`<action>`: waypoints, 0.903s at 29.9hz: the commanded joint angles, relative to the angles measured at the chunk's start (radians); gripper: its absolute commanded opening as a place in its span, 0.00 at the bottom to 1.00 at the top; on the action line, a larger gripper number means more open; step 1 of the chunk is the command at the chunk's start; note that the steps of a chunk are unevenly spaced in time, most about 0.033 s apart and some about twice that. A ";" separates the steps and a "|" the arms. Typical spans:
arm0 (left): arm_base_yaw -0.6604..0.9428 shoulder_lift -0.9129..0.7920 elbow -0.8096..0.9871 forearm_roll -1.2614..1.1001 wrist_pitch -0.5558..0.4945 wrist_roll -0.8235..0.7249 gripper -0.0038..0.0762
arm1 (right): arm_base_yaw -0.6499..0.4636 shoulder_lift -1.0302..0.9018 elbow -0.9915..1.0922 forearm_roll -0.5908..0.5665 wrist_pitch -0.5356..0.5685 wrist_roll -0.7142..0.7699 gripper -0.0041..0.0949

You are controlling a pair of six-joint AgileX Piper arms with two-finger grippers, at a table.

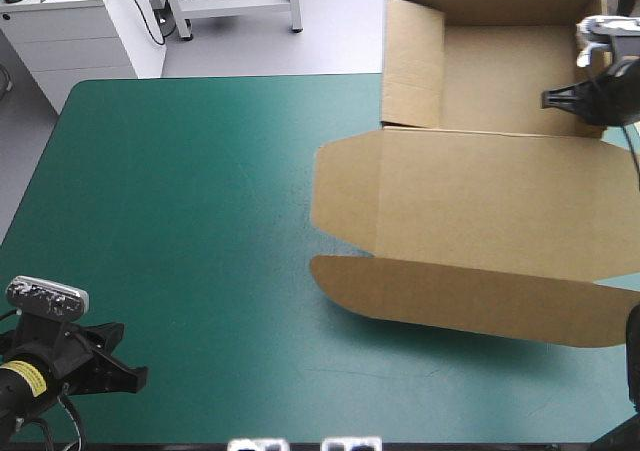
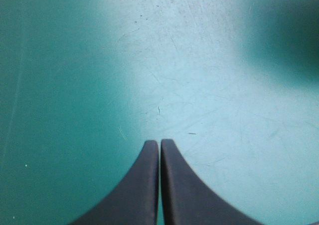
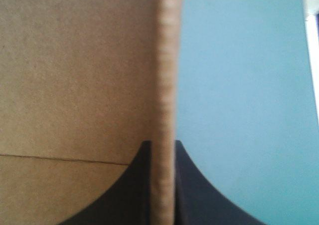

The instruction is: Fold the box

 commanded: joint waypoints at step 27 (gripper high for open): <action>-0.001 0.007 -0.021 0.000 -0.173 0.017 0.04 | -0.263 0.277 0.002 -0.086 0.005 0.000 0.08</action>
